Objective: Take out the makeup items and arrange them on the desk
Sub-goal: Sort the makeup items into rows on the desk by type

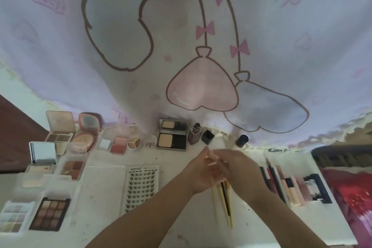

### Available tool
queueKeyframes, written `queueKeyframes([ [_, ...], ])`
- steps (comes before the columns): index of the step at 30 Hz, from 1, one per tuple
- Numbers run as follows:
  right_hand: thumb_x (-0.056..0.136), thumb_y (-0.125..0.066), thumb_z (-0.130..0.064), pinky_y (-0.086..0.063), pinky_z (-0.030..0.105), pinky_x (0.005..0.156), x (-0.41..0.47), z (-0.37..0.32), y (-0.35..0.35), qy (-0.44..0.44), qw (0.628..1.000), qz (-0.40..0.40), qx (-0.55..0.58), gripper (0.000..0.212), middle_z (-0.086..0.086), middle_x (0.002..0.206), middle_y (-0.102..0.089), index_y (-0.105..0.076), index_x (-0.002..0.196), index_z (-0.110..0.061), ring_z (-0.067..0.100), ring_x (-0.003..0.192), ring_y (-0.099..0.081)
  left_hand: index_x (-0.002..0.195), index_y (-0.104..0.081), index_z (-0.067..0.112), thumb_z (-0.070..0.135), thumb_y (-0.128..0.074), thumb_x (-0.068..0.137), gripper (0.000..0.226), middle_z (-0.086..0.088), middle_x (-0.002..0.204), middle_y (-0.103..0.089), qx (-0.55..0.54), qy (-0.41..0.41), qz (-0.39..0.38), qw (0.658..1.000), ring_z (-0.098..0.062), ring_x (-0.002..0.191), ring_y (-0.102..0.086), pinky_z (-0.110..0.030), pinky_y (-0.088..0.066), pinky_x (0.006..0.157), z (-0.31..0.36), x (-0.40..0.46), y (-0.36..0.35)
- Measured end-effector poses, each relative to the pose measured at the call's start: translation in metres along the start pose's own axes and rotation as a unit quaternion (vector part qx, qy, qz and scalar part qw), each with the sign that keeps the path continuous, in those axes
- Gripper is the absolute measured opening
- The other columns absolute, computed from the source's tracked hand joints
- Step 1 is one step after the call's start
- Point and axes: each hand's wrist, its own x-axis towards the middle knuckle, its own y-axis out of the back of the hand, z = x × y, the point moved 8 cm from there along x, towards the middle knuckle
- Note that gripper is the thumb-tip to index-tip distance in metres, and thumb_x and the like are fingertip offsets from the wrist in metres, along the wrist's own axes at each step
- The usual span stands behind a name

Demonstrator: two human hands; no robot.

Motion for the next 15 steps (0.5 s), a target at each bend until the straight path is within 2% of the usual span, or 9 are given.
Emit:
queueKeyframes([
  [1, 0.097, -0.043, -0.038, -0.044, 0.021, 0.086, -0.011, -0.013, -0.004, 0.028, 0.999, -0.033, 0.002, 0.024, -0.018, 0.111, -0.062, -0.058, 0.116, -0.037, 0.007, 0.105, -0.058, 0.092, -0.065, 0.001, 0.035, -0.042, 0.097, 0.041, -0.012, 0.078, -0.067, 0.005, -0.005, -0.010, 1.000, -0.020, 0.069, -0.066, -0.027, -0.055, 0.059, 0.004, -0.009, -0.001],
  [3, 0.095, -0.046, -0.041, -0.043, 0.018, 0.087, -0.022, -0.017, -0.009, -0.001, 0.994, -0.077, 0.073, 0.026, -0.018, 0.110, -0.064, -0.061, 0.115, -0.034, 0.003, 0.101, -0.058, 0.108, -0.059, 0.004, 0.025, -0.046, 0.096, 0.027, -0.011, 0.084, -0.065, 0.089, -0.024, 0.029, 0.995, -0.020, 0.071, -0.063, -0.029, -0.054, 0.060, 0.011, -0.024, 0.017],
  [5, 0.096, -0.042, -0.042, -0.045, 0.015, 0.077, -0.017, -0.008, -0.003, -0.088, 0.974, -0.053, 0.203, 0.027, -0.016, 0.094, -0.066, -0.063, 0.108, -0.031, 0.003, 0.090, -0.062, 0.116, -0.052, 0.008, 0.024, -0.045, 0.098, 0.025, -0.010, 0.092, -0.061, 0.301, -0.070, 0.087, 0.947, -0.019, 0.075, -0.059, -0.035, -0.055, 0.071, 0.022, -0.041, 0.036],
  [6, 0.097, -0.037, -0.045, -0.045, 0.017, 0.072, -0.010, -0.003, -0.005, -0.132, 0.962, -0.050, 0.233, 0.030, -0.012, 0.087, -0.066, -0.060, 0.105, -0.029, 0.006, 0.083, -0.063, 0.115, -0.052, 0.010, 0.026, -0.044, 0.097, 0.025, -0.007, 0.093, -0.059, 0.445, -0.091, 0.111, 0.884, -0.017, 0.077, -0.057, -0.035, -0.053, 0.077, 0.028, -0.051, 0.041],
  [8, 0.097, -0.028, -0.052, -0.044, 0.020, 0.063, 0.003, -0.005, -0.026, -0.188, 0.950, -0.123, 0.215, 0.040, -0.004, 0.070, -0.063, -0.055, 0.099, -0.022, 0.010, 0.063, -0.059, 0.112, -0.053, 0.013, 0.029, -0.045, 0.096, 0.025, -0.002, 0.096, -0.057, 0.656, -0.147, 0.132, 0.729, -0.014, 0.082, -0.055, -0.029, -0.049, 0.079, 0.032, -0.068, 0.041],
  [10, 0.097, -0.029, -0.053, -0.040, 0.021, 0.059, 0.010, -0.018, -0.054, -0.173, 0.953, -0.205, 0.140, 0.044, -0.004, 0.059, -0.058, -0.054, 0.086, -0.018, 0.009, 0.052, -0.051, 0.111, -0.053, 0.016, 0.033, -0.048, 0.095, 0.025, 0.002, 0.099, -0.057, 0.727, -0.181, 0.149, 0.645, -0.012, 0.086, -0.055, -0.026, -0.048, 0.079, 0.032, -0.082, 0.043],
  [12, 0.097, -0.038, -0.047, -0.038, 0.018, 0.055, 0.016, -0.032, -0.068, -0.153, 0.956, -0.230, 0.096, 0.037, -0.005, 0.060, -0.055, -0.054, 0.080, -0.017, 0.010, 0.054, -0.049, 0.108, -0.055, 0.016, 0.036, -0.050, 0.094, 0.025, 0.002, 0.098, -0.059, 0.744, -0.202, 0.169, 0.615, -0.013, 0.087, -0.057, -0.027, -0.048, 0.079, 0.034, -0.093, 0.051],
  [13, 0.097, -0.043, -0.042, -0.037, 0.016, 0.052, 0.016, -0.038, -0.072, -0.150, 0.954, -0.235, 0.114, 0.030, -0.004, 0.065, -0.055, -0.054, 0.084, -0.017, 0.009, 0.056, -0.049, 0.105, -0.056, 0.015, 0.036, -0.049, 0.094, 0.025, 0.001, 0.095, -0.061, 0.738, -0.198, 0.171, 0.622, -0.013, 0.082, -0.058, -0.027, -0.048, 0.077, 0.034, -0.097, 0.056],
  [15, 0.096, -0.048, -0.034, -0.037, 0.013, 0.047, 0.012, -0.050, -0.076, -0.134, 0.940, -0.249, 0.189, 0.019, -0.002, 0.077, -0.055, -0.054, 0.101, -0.017, 0.007, 0.059, -0.048, 0.098, -0.058, 0.013, 0.033, -0.049, 0.094, 0.022, 0.001, 0.084, -0.063, 0.686, -0.166, 0.153, 0.692, -0.010, 0.067, -0.058, -0.025, -0.050, 0.070, 0.034, -0.107, 0.065],
])
